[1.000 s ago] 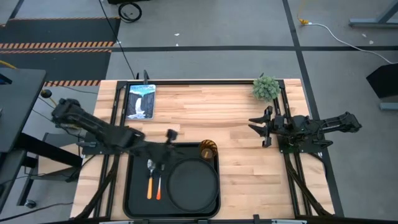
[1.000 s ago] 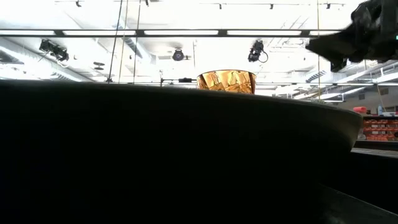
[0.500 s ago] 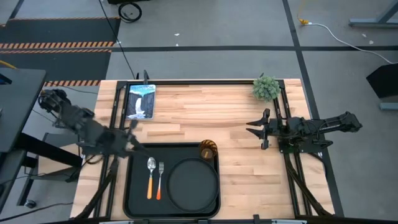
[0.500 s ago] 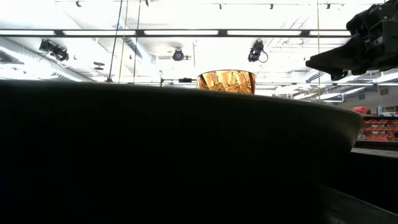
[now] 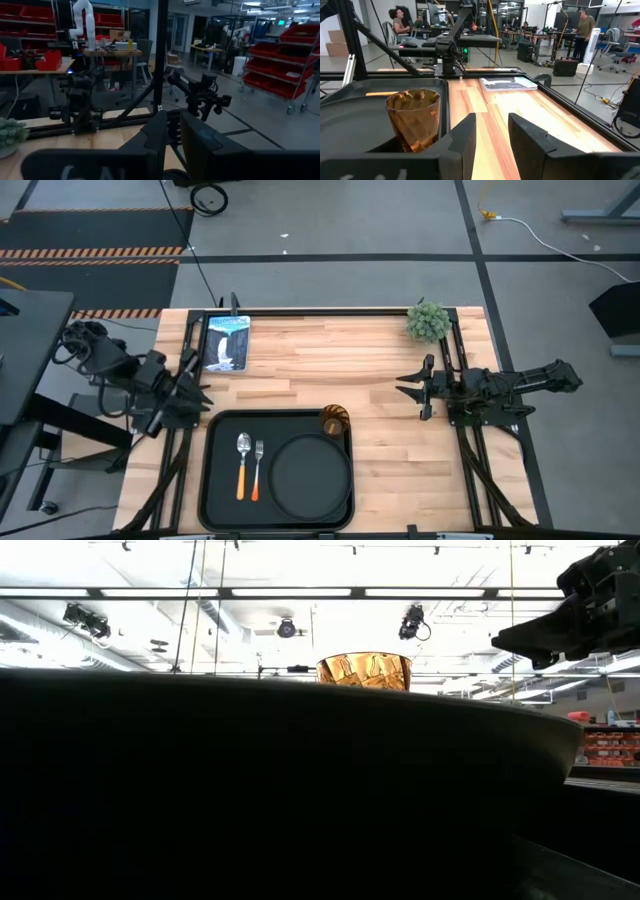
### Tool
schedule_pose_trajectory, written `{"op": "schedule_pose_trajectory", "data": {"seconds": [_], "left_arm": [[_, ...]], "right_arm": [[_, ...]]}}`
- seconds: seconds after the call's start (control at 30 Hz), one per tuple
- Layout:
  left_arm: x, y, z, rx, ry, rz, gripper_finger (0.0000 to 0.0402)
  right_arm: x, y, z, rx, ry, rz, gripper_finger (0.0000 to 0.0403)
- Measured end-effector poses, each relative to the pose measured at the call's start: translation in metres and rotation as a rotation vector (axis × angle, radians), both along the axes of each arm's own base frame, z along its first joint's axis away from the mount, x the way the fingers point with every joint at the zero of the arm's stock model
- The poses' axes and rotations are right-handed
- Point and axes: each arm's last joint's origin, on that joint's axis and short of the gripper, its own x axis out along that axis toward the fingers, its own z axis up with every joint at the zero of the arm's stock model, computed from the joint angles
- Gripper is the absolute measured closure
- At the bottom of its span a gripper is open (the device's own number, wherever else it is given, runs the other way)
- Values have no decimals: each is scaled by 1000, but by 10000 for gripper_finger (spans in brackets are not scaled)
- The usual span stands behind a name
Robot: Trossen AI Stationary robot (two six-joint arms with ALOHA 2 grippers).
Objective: Pick and place plate/cup/fork/spoon on tray
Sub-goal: Return to Home Position
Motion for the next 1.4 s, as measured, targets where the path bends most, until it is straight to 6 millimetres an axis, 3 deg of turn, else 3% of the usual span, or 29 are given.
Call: {"op": "schedule_pose_trajectory", "data": {"seconds": [0.23, 0.37, 0.53, 0.77, 0.97, 1.2, 1.4], "left_arm": [[-4, 4, 10, -86, -84, 10, 342], [-1, 2, 2, -82, -34, 23, 339], [6, 8, -42, -79, 15, 99, 338], [3, 18, -112, -119, -37, 70, 338], [-3, 31, -160, -92, -67, 96, 338], [-6, 40, -210, -92, -77, 186, 338], [4, 41, -239, -82, -62, 207, 338]], "right_arm": [[0, 0, 0, 0, 0, 0, 282], [0, 0, 0, 0, 0, 0, 282], [0, 0, 0, 0, 0, 0, 282], [0, 0, 0, 0, 0, 0, 282], [0, 0, 0, 0, -1, 0, 282], [0, 0, 0, 0, -2, -1, 282], [0, 0, 1, 2, -10, -1, 282]]}}
